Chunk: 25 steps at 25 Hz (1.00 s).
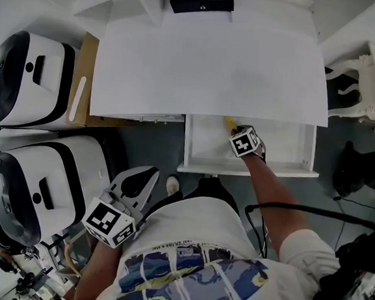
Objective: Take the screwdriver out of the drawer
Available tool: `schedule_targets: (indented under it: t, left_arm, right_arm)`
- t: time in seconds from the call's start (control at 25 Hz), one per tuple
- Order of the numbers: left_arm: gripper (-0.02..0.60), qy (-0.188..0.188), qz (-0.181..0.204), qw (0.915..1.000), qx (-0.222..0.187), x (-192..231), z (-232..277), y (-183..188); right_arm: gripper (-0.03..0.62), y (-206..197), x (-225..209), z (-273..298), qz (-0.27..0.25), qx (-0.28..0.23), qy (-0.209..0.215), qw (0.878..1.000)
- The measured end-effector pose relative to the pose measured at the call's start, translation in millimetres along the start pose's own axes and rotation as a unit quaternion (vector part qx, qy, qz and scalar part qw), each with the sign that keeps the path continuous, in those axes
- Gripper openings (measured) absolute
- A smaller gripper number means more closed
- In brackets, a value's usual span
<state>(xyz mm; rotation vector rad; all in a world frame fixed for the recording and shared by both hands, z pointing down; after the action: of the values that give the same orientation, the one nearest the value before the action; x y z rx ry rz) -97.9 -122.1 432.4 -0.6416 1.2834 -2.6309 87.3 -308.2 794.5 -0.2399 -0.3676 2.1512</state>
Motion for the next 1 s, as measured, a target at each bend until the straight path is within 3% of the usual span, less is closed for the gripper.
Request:
schedule_targets:
  t: [0.36, 1.0]
  left_arm:
    - [0.014, -0.027, 0.016, 0.9994, -0.016, 0, -8, -5]
    - [0.014, -0.076, 0.043, 0.9949, -0.050, 10, -44, -16]
  right_arm:
    - [0.092, -3, -1, -25, -0.007, 0.001, -0.006, 1.000]
    - [0.092, 4, 25, -94, -0.013, -0.042, -0.041, 0.998]
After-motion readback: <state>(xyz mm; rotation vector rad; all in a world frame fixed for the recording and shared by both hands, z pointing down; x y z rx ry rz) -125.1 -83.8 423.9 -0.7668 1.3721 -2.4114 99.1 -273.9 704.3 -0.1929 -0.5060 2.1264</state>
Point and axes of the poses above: the fingertips, and each gripper's own axes: z forward along the fingers, x to its left, y out of its top, the point moved 4 cm from there along -z, backward along the fingers, and after that the axes turned 4 degrees about -y, right-handed, at the moved point
